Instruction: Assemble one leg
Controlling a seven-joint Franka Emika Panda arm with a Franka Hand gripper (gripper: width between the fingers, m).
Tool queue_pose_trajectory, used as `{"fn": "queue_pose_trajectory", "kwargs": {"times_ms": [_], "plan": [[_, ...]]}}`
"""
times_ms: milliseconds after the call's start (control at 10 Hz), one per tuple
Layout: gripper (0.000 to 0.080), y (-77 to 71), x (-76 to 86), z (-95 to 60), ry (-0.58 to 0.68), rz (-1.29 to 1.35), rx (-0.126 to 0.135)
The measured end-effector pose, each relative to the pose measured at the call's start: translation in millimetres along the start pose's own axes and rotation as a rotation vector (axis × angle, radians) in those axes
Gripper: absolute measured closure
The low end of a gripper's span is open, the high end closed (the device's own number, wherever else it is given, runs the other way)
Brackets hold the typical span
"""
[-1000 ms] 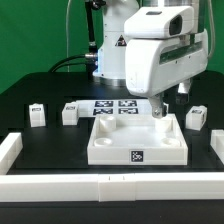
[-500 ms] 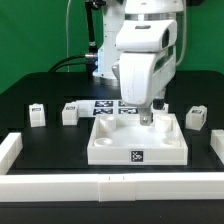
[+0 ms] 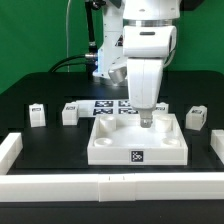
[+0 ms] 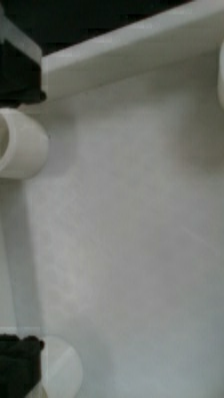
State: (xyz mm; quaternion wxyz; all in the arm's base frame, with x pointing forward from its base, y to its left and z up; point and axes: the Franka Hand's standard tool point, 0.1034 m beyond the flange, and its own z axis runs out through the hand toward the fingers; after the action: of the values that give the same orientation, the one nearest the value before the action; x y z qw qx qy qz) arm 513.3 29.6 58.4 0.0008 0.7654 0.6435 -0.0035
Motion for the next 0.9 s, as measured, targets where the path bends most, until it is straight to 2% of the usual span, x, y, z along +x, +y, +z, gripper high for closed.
{"fn": "queue_pose_trajectory", "kwargs": {"times_ms": [100, 200, 300, 400, 600, 700, 900], "plan": [[0.0150, 5.9, -1.9, -5.8, -0.003, -0.023, 0.003], [0.0150, -3.7, -10.4, -7.1, 0.004, -0.035, -0.002], [0.0150, -20.9, -21.0, -1.7, 0.009, -0.055, -0.004], [0.0150, -38.6, -29.0, 9.5, 0.017, -0.060, -0.010], [0.0150, -64.5, -38.2, 33.2, 0.030, -0.058, -0.001], [0.0150, -70.8, -39.1, 43.5, 0.035, -0.055, 0.003], [0.0150, -77.1, -38.9, 52.7, 0.036, -0.054, 0.024]]}}
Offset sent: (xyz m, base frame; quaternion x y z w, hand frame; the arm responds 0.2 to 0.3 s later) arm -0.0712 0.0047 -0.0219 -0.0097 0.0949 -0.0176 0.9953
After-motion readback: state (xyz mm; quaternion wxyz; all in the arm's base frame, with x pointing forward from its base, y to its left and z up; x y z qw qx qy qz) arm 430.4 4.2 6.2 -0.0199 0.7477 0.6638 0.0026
